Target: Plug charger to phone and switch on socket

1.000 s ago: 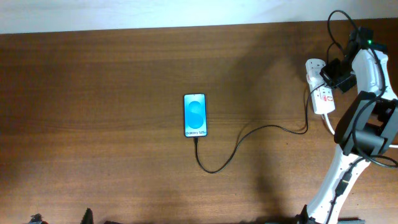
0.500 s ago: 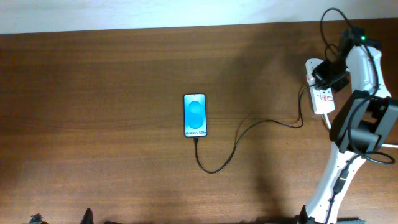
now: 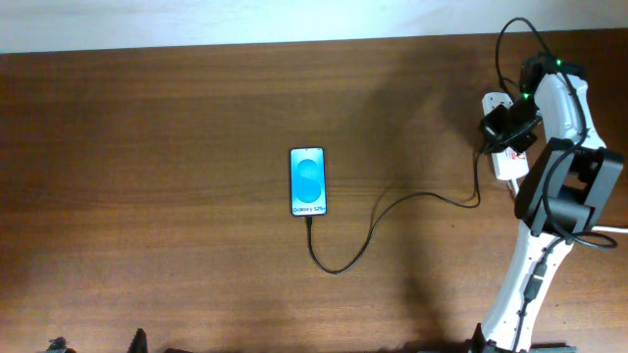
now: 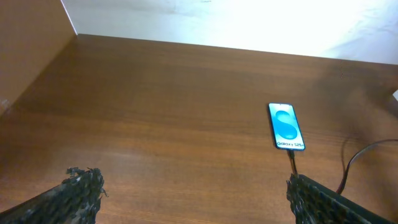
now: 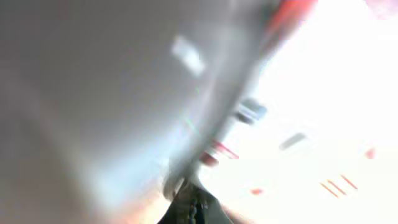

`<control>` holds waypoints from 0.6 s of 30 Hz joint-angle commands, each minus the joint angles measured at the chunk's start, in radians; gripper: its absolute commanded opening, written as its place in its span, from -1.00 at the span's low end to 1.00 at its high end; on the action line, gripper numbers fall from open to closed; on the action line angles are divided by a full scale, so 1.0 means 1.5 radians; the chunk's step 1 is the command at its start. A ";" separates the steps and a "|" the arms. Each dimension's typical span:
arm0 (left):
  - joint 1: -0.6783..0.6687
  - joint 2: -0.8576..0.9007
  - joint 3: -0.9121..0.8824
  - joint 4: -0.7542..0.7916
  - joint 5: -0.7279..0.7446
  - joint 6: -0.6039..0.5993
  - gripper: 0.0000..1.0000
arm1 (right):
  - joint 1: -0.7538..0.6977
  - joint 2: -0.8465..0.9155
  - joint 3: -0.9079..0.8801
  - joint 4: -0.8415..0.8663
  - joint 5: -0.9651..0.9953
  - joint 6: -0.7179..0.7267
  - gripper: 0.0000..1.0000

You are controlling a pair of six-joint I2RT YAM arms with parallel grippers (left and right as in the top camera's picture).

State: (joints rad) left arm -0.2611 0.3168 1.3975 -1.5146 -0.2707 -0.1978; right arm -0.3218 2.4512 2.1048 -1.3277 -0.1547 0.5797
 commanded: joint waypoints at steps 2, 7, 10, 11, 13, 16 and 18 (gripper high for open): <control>0.003 -0.005 -0.001 0.001 -0.009 0.008 0.99 | -0.051 -0.102 0.002 -0.031 0.075 0.000 -0.92; 0.003 -0.005 -0.001 0.001 -0.009 0.008 0.99 | -0.057 -0.183 0.004 -0.021 0.076 0.001 -0.88; 0.003 -0.005 -0.001 0.001 -0.009 0.008 0.99 | -0.055 -0.159 0.004 -0.026 0.066 0.078 -0.92; 0.003 -0.005 -0.001 0.001 -0.009 0.008 0.99 | -0.057 -0.149 0.004 -0.028 0.058 0.104 -0.92; 0.003 -0.005 -0.001 0.001 -0.009 0.008 0.99 | -0.061 -0.135 0.004 -0.025 0.051 0.129 -0.92; 0.003 -0.005 -0.001 0.001 -0.009 0.008 0.99 | -0.063 -0.125 0.004 0.006 0.051 0.141 -0.92; 0.003 -0.005 -0.001 0.000 -0.009 0.009 0.99 | -0.063 -0.112 0.004 0.006 0.051 0.165 -0.92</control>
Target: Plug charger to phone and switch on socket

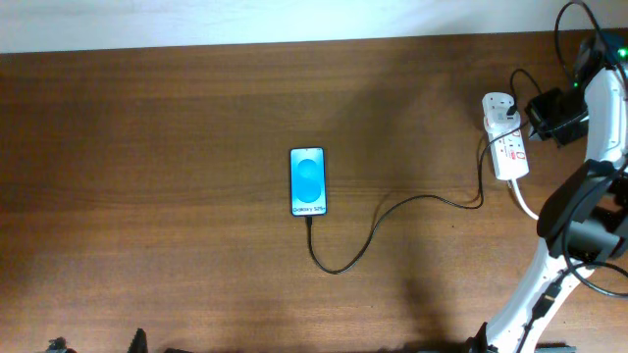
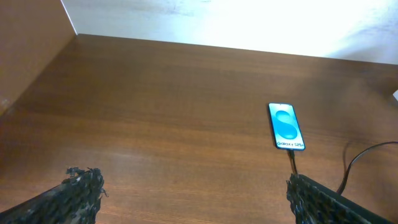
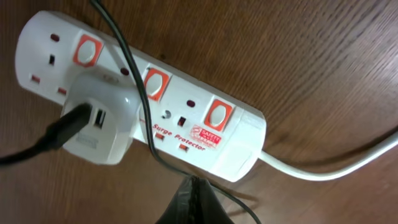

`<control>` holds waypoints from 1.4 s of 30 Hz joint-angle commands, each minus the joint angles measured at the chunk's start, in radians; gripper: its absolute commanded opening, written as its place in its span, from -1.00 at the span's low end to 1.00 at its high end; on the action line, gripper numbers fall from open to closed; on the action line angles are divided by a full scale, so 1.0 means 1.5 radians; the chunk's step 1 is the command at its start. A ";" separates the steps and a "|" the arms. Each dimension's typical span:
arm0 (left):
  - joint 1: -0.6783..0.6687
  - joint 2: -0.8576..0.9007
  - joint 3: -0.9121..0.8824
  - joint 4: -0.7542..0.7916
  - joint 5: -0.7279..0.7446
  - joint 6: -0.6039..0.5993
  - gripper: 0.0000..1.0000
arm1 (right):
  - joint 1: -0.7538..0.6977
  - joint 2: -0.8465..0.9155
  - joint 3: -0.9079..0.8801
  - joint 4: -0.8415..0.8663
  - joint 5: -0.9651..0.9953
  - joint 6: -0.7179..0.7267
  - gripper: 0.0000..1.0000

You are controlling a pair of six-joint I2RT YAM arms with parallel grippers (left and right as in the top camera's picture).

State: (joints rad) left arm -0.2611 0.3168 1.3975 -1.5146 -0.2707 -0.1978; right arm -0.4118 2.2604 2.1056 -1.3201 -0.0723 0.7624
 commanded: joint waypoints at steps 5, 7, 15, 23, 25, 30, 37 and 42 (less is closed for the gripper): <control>0.049 -0.028 -0.001 -0.049 -0.009 0.008 0.99 | -0.003 0.041 0.003 0.037 -0.017 0.057 -0.92; 0.075 -0.052 -0.001 -0.047 -0.009 0.008 0.99 | -0.001 0.048 0.003 0.046 -0.017 0.062 -0.91; 0.153 -0.187 -0.001 -0.049 -0.009 0.008 0.99 | -0.001 0.077 0.004 0.090 -0.047 0.106 -0.91; 0.153 -0.192 -0.001 -0.049 -0.009 0.008 0.99 | -0.001 0.087 0.003 0.100 -0.032 0.109 -0.91; 0.153 -0.192 -0.001 -0.049 -0.009 0.008 0.99 | -0.001 0.101 0.003 0.104 -0.034 0.114 -0.92; 0.153 -0.192 -0.001 -0.049 -0.009 0.008 0.99 | 0.004 0.140 0.003 0.130 -0.037 0.124 -0.91; 0.153 -0.192 -0.001 -0.049 -0.009 0.008 0.99 | 0.006 0.138 0.082 0.073 -0.052 0.113 -0.92; 0.153 -0.192 -0.001 -0.049 -0.009 0.008 0.99 | 0.003 0.138 0.119 0.057 -0.049 0.113 -0.92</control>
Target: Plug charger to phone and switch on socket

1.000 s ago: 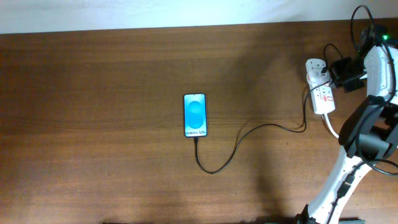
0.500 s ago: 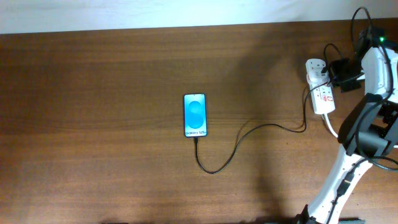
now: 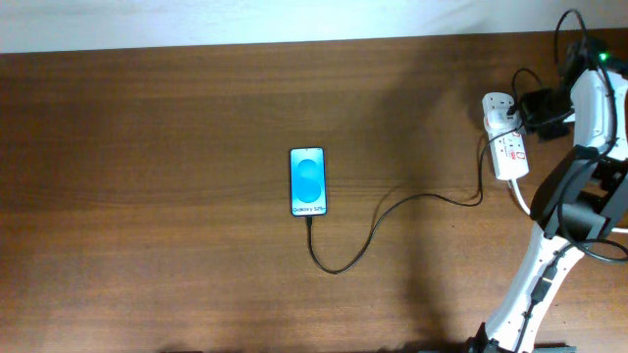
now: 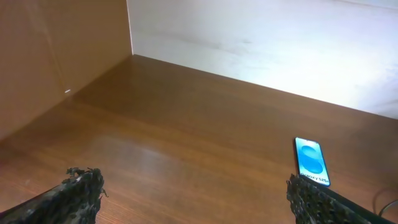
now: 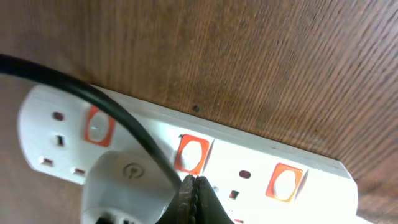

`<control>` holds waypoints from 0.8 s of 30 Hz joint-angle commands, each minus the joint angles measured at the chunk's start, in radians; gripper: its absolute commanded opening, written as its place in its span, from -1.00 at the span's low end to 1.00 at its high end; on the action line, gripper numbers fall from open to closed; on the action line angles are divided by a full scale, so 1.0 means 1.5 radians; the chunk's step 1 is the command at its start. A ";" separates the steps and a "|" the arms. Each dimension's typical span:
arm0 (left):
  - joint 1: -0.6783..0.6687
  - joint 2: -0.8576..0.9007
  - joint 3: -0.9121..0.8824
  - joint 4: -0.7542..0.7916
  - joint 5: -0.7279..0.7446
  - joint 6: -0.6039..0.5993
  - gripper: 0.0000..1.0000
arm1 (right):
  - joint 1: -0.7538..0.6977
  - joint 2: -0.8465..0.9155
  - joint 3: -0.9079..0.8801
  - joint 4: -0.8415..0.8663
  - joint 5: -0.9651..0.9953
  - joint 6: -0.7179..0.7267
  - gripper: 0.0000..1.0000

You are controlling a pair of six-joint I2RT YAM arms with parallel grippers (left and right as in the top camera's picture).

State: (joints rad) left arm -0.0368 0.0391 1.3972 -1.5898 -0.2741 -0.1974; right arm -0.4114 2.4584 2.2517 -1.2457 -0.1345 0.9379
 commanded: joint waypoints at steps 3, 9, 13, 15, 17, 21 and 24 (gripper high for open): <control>0.004 -0.007 -0.001 0.001 -0.007 0.008 0.99 | 0.006 0.007 0.020 0.007 -0.007 -0.004 -0.92; 0.004 -0.007 -0.001 0.001 -0.007 0.008 0.99 | 0.039 0.072 0.019 0.003 0.023 -0.006 -0.92; 0.004 -0.007 -0.001 0.001 -0.007 0.008 0.99 | 0.053 0.092 0.020 0.006 0.037 -0.011 -0.92; 0.004 -0.007 -0.001 0.001 -0.007 0.008 0.99 | 0.050 0.087 0.038 0.001 0.027 -0.035 -0.92; 0.004 -0.007 -0.001 0.001 -0.007 0.008 0.99 | 0.035 0.082 0.104 -0.064 0.028 -0.047 -0.91; 0.004 -0.008 -0.001 0.004 -0.006 0.008 0.99 | -0.007 0.056 0.285 -0.217 0.059 -0.064 -0.91; 0.004 -0.020 -0.001 0.004 -0.006 0.008 0.99 | -0.034 0.029 0.424 -0.302 0.113 -0.118 -0.92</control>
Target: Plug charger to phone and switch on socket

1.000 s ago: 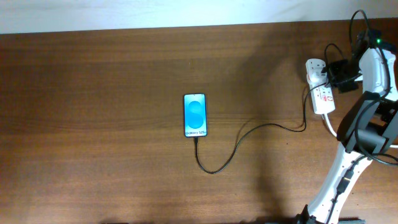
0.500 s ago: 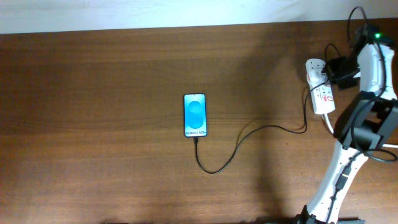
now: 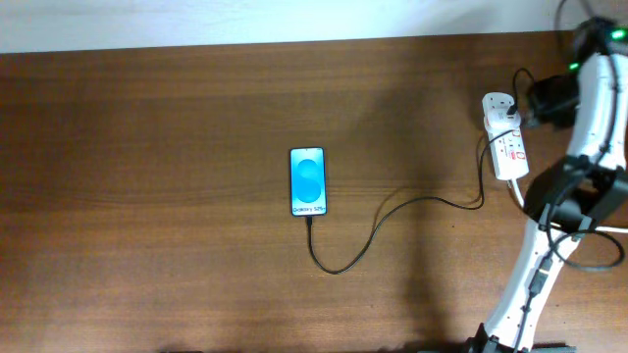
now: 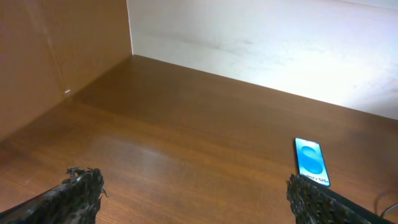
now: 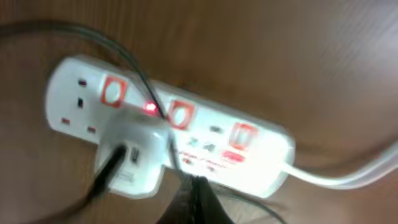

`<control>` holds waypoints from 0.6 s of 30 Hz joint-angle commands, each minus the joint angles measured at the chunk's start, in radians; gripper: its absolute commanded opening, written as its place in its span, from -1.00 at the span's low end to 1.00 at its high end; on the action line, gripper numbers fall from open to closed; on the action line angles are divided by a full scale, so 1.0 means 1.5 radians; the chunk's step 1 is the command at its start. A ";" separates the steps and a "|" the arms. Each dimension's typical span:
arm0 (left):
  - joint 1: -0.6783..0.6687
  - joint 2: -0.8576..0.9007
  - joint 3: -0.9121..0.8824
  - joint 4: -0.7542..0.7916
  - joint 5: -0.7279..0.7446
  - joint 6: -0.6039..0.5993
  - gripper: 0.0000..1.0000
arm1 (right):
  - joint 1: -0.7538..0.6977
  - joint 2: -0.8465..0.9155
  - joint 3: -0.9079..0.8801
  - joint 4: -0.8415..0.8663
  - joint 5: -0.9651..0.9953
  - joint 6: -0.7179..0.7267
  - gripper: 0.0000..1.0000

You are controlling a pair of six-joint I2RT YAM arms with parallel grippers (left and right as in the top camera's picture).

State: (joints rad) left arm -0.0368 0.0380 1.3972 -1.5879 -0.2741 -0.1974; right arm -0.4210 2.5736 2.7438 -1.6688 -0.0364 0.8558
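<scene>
The phone (image 3: 307, 180) lies face up in the middle of the table with its blue screen lit; it also shows in the left wrist view (image 4: 310, 161). A black cable (image 3: 378, 224) runs from its lower end to the white charger plug (image 5: 132, 155) in the white power strip (image 5: 249, 163). A red lamp (image 5: 149, 107) glows beside the strip's second orange switch (image 5: 178, 115). My right gripper (image 5: 198, 183) is shut and empty, hanging just off the strip's side; overhead it (image 3: 538, 101) sits right of the strip (image 3: 506, 145). My left gripper (image 4: 193, 190) is open and empty.
The strip's own white lead (image 5: 348, 175) trails off to the right. A brown side wall (image 4: 56, 56) and a white back wall (image 4: 280, 43) bound the table's far left corner. The right arm (image 3: 549, 226) stands along the table's right edge.
My right gripper, whose tip was right over the strip's second switch, now sits back from the strip. A red lamp beside that switch is now lit. The left arm has not moved.
At first my right gripper was pressed close over the strip, its view a blur. Then it was off to the strip's right with no lamp lit. Then its shut tip was at the second switch, and the left wrist view had shifted. Now the lamp glows.
</scene>
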 commanded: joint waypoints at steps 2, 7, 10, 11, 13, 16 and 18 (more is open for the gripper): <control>0.004 -0.021 0.002 0.002 -0.007 0.008 0.99 | -0.034 -0.097 0.121 -0.020 0.045 -0.100 -0.92; 0.004 -0.021 0.002 0.003 -0.007 0.008 0.99 | -0.033 -0.275 0.121 -0.020 0.032 -0.120 -0.92; 0.004 -0.021 0.002 0.003 -0.007 0.008 0.99 | -0.033 -0.423 0.121 -0.020 -0.016 -0.134 -0.92; 0.004 -0.021 0.002 0.002 -0.007 0.008 0.99 | -0.033 -0.461 0.121 -0.015 -0.027 -0.134 -0.92; 0.004 -0.021 0.002 0.002 -0.007 0.008 0.99 | -0.033 -0.543 0.121 -0.013 -0.033 -0.134 -0.78; 0.004 -0.021 0.002 0.002 -0.007 0.008 0.99 | -0.035 -0.640 0.121 -0.018 -0.020 -0.155 -0.77; 0.006 -0.021 0.002 -0.004 -0.007 0.008 0.99 | -0.034 -0.694 0.121 -0.020 -0.023 -0.157 -0.77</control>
State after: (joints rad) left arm -0.0368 0.0208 1.3983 -1.5879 -0.2745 -0.1974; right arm -0.4744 1.5719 2.9318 -1.6920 -0.0654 0.6483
